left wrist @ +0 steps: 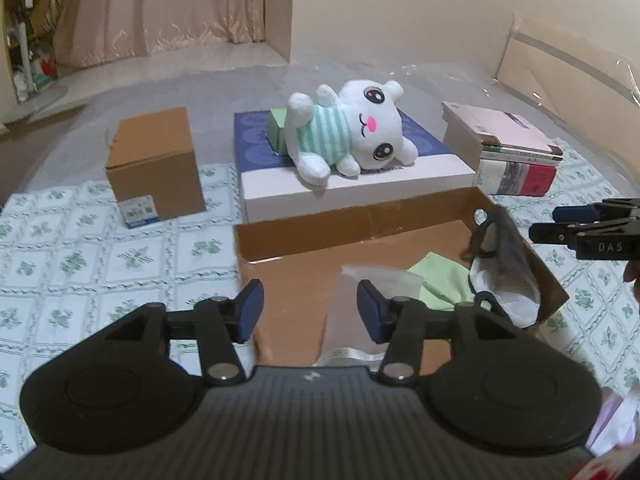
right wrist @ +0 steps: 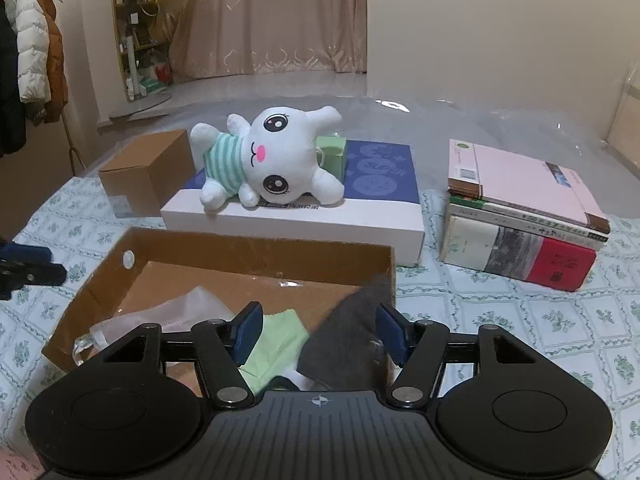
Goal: Organize soft objects
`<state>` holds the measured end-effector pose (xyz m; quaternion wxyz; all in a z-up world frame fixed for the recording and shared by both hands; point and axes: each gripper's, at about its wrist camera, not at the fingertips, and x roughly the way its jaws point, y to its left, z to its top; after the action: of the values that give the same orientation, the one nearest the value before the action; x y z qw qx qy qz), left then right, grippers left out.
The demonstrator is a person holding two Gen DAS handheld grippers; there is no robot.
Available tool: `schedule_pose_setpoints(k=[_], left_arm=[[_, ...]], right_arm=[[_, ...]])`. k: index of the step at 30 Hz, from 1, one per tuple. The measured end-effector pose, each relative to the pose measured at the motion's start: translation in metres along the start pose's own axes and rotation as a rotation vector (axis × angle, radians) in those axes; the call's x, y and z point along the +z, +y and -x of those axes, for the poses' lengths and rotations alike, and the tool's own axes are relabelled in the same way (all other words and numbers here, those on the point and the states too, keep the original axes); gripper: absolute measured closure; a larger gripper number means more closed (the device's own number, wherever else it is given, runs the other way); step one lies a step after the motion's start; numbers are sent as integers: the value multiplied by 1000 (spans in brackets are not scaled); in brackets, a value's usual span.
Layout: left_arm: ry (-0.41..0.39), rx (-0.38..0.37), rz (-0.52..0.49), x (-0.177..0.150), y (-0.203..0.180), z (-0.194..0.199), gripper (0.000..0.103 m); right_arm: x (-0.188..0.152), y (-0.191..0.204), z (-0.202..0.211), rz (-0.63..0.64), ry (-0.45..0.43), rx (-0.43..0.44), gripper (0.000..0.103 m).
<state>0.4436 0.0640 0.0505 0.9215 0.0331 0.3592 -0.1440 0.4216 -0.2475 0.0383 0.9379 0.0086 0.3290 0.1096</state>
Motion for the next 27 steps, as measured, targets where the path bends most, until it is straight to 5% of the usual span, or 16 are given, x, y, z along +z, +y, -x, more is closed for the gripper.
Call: schedule_pose_setpoints(k=[7, 18, 27], left_arm=[[-50, 19, -7, -9, -6, 35, 52], [-98, 31, -6, -44, -41, 127, 45], [-180, 52, 36, -94, -68, 215, 20]], right_arm=[[-3, -5, 28, -17, -10, -17, 40], [-37, 24, 131, -43, -53, 0, 40], [-100, 48, 219, -160, -116, 32, 40]])
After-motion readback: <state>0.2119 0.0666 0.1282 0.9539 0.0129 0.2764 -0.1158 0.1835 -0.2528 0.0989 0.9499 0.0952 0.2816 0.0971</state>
